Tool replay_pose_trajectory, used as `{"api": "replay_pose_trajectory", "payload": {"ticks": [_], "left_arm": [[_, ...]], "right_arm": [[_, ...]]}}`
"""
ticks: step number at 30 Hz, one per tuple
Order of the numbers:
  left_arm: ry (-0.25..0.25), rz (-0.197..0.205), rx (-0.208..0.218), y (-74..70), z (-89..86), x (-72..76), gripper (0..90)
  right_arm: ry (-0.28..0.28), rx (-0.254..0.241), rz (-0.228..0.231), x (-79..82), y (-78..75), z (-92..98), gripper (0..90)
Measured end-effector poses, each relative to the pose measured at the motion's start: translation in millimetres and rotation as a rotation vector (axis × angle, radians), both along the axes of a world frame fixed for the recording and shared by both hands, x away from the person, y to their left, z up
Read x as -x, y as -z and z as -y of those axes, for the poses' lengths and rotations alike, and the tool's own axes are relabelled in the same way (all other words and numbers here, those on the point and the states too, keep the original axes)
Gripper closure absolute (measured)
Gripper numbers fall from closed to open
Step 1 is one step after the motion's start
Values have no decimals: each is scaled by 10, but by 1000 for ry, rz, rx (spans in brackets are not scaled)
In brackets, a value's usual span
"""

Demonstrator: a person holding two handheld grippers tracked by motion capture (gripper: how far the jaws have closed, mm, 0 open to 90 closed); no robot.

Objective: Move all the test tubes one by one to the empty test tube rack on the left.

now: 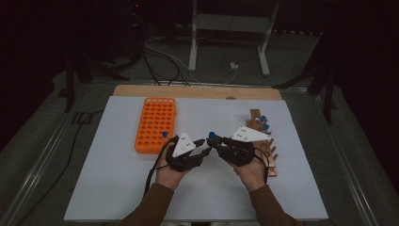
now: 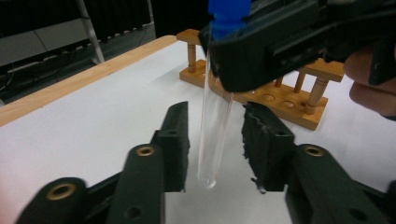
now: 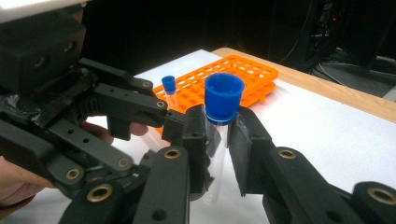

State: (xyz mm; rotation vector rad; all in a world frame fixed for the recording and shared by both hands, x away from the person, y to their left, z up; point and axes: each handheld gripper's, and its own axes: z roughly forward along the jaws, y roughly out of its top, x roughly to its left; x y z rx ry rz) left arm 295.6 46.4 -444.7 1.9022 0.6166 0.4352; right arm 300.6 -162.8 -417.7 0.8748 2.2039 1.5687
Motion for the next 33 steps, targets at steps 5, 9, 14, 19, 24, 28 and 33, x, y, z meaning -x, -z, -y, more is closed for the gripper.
{"api": "replay_pose_trajectory", "payload": {"ticks": [5,9,14,19,24,28,33], "left_arm": [[-7,9,4,-16,-12,5,720],[-4,18,7,-24,-24,12,758],[0,24,4,-23,-24,15,777],[-17,18,0,-20,-51,2,780],[-40,9,20,-32,-136,-19,781],[-58,11,18,-51,-197,-30,782],[-76,12,18,-64,-252,-32,781]], "right_arm": [[-6,-4,-4,-1,11,-17,773],[-14,-1,-3,3,14,-38,774],[-21,-1,-5,0,12,-37,767],[-19,-31,-6,-1,-1,31,632],[-10,-55,0,-3,-29,165,424],[30,-40,11,4,-32,246,261],[89,-22,-3,-8,1,328,133]]}}
